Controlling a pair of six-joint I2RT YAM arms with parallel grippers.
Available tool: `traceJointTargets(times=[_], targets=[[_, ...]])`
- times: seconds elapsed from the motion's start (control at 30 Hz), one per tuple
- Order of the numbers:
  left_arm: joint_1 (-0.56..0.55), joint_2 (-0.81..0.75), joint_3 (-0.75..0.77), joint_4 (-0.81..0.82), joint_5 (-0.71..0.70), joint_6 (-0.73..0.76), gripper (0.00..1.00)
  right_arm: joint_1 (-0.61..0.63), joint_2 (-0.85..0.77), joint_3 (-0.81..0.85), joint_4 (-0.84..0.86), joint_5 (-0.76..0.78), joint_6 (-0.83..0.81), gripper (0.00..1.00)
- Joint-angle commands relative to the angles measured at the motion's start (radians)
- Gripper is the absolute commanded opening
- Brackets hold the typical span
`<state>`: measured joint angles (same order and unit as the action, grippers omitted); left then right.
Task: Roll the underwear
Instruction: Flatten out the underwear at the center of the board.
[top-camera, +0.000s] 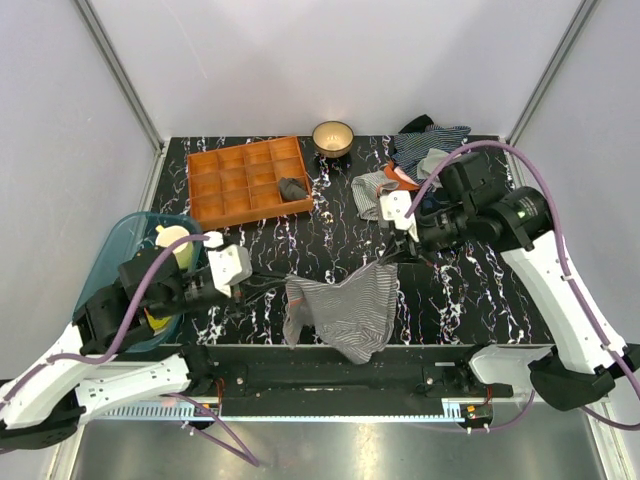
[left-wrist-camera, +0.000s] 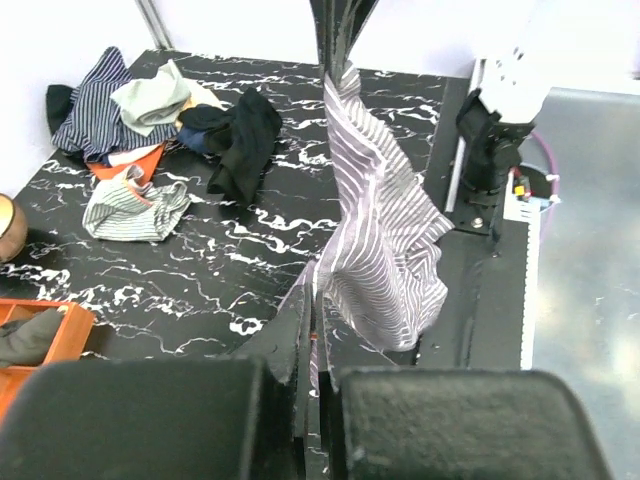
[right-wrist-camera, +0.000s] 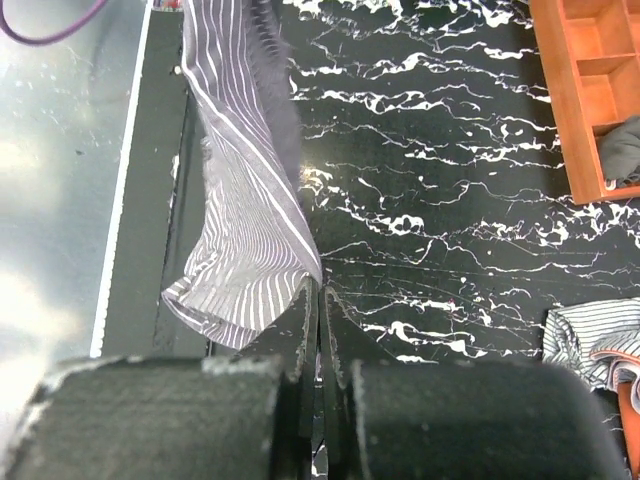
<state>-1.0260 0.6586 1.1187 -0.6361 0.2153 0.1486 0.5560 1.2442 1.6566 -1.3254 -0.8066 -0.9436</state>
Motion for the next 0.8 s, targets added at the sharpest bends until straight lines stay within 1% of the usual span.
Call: traceJointTargets(times=[0.0, 0.03, 0.07, 0.13, 0.17, 0.2, 0.23, 0.27, 0.3, 0.33, 0.37, 0.4, 0.43, 0.47, 0.5, 0.53, 0.57, 0.6, 0.63, 0.7, 0.73, 0.77], targets=[[-0.003, 0.018, 0.044, -0.025, 0.033, -0.087, 0.00, -0.037, -0.041, 0.058, -0.094, -0.063, 0.086, 0.00], [-0.003, 0.021, 0.040, -0.025, 0.016, -0.078, 0.00, -0.038, -0.048, 0.046, -0.071, -0.037, 0.100, 0.00], [-0.003, 0.032, 0.020, -0.022, -0.005, -0.067, 0.00, -0.038, -0.051, 0.002, 0.001, 0.043, 0.148, 0.00], [-0.003, 0.042, -0.025, -0.002, -0.089, -0.049, 0.00, -0.039, -0.051, -0.065, 0.084, 0.148, 0.190, 0.00], [-0.002, 0.050, -0.051, 0.040, -0.123, -0.047, 0.00, -0.041, -0.045, -0.137, 0.169, 0.241, 0.221, 0.00], [-0.002, 0.056, -0.118, 0.068, -0.186, -0.044, 0.00, -0.042, -0.023, -0.173, 0.213, 0.277, 0.227, 0.00], [0.010, 0.064, -0.152, 0.100, -0.212, -0.037, 0.00, -0.044, -0.003, -0.207, 0.288, 0.324, 0.232, 0.00], [0.026, 0.088, -0.181, 0.171, -0.256, -0.032, 0.00, -0.047, 0.018, -0.257, 0.326, 0.340, 0.244, 0.00], [0.052, 0.105, -0.242, 0.209, -0.278, -0.024, 0.00, -0.051, 0.078, -0.273, 0.366, 0.359, 0.252, 0.00], [0.140, 0.124, -0.266, 0.248, -0.266, -0.021, 0.00, -0.053, 0.115, -0.282, 0.432, 0.395, 0.258, 0.00], [0.196, 0.177, -0.287, 0.327, -0.243, -0.026, 0.00, -0.057, 0.154, -0.275, 0.460, 0.411, 0.275, 0.00], [0.258, 0.208, -0.315, 0.364, -0.188, -0.033, 0.00, -0.070, 0.241, -0.261, 0.483, 0.425, 0.281, 0.00], [0.376, 0.243, -0.325, 0.403, -0.162, -0.047, 0.00, -0.079, 0.285, -0.241, 0.520, 0.437, 0.282, 0.00], [0.424, 0.319, -0.330, 0.479, -0.145, -0.056, 0.00, -0.090, 0.326, -0.188, 0.532, 0.437, 0.290, 0.00], [0.467, 0.360, -0.330, 0.513, -0.120, -0.057, 0.00, -0.100, 0.412, -0.154, 0.538, 0.435, 0.292, 0.00], [0.527, 0.399, -0.317, 0.545, -0.110, -0.052, 0.00, -0.117, 0.454, -0.120, 0.548, 0.429, 0.292, 0.00], [0.552, 0.479, -0.306, 0.602, -0.103, -0.047, 0.00, -0.125, 0.495, -0.048, 0.545, 0.425, 0.284, 0.00], [0.570, 0.519, -0.284, 0.621, -0.082, -0.034, 0.00, -0.130, 0.567, -0.014, 0.545, 0.420, 0.278, 0.00], [0.596, 0.595, -0.245, 0.633, -0.079, -0.029, 0.00, -0.133, 0.601, 0.050, 0.545, 0.425, 0.272, 0.00], [0.630, 0.666, -0.192, 0.633, -0.060, -0.008, 0.00, -0.134, 0.687, 0.112, 0.545, 0.432, 0.256, 0.00], [0.642, 0.727, -0.147, 0.633, -0.057, -0.003, 0.00, -0.134, 0.713, 0.167, 0.543, 0.443, 0.255, 0.00], [0.653, 0.755, -0.129, 0.633, -0.054, 0.003, 0.00, -0.137, 0.734, 0.195, 0.545, 0.448, 0.255, 0.00]])
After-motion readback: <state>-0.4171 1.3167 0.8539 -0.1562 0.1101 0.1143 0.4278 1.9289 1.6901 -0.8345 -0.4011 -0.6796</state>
